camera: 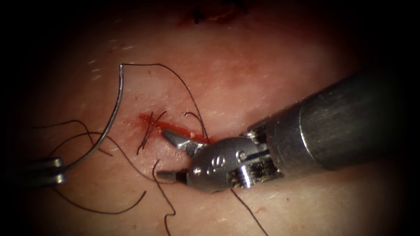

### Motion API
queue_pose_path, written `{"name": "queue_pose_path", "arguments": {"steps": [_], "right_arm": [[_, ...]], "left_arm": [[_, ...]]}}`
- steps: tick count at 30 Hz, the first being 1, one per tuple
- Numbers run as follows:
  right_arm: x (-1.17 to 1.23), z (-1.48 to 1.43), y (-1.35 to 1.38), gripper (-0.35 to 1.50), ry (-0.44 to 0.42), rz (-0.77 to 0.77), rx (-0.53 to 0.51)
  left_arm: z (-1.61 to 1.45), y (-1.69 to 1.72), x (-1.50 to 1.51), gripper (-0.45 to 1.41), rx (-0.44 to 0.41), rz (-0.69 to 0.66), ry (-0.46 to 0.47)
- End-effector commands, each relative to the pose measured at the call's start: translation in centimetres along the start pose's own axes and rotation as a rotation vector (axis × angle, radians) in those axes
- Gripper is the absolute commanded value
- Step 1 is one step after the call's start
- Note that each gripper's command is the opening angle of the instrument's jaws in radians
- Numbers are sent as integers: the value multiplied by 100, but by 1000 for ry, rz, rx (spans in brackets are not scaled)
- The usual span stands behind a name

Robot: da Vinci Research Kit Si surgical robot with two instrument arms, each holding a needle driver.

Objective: Wound Closure

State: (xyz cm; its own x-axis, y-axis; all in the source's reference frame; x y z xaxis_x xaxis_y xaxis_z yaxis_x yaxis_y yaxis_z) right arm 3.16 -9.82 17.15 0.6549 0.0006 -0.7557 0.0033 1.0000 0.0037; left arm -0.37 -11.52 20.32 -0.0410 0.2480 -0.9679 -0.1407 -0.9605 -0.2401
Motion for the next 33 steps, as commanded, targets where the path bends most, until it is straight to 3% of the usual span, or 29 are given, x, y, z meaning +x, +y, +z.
{"name": "queue_pose_path", "arguments": {"steps": [1, 18, 19, 21, 22, 23, 33], "right_arm": [[3, 2, -13, 86, 3, 4, 6], [19, 27, -14, 71, -4, 7, 3], [19, 27, -14, 61, -6, 7, 5], [18, 27, -15, 12, -5, 6, 16], [17, 27, -16, -1, -5, 5, 21], [17, 26, -16, -35, -5, 4, 31], [7, 0, -22, -35, -18, 57, 81]], "left_arm": [[9, 16, 0, -45, -1, -8, 4], [8, 16, 0, -45, -2, -8, 4], [8, 16, 1, -45, -2, -8, 4], [8, 16, 1, -45, -2, -8, 4], [8, 16, 1, -45, -2, -8, 4], [8, 16, 1, -45, -2, -8, 4], [7, 16, 1, -45, 0, -8, 3]]}}
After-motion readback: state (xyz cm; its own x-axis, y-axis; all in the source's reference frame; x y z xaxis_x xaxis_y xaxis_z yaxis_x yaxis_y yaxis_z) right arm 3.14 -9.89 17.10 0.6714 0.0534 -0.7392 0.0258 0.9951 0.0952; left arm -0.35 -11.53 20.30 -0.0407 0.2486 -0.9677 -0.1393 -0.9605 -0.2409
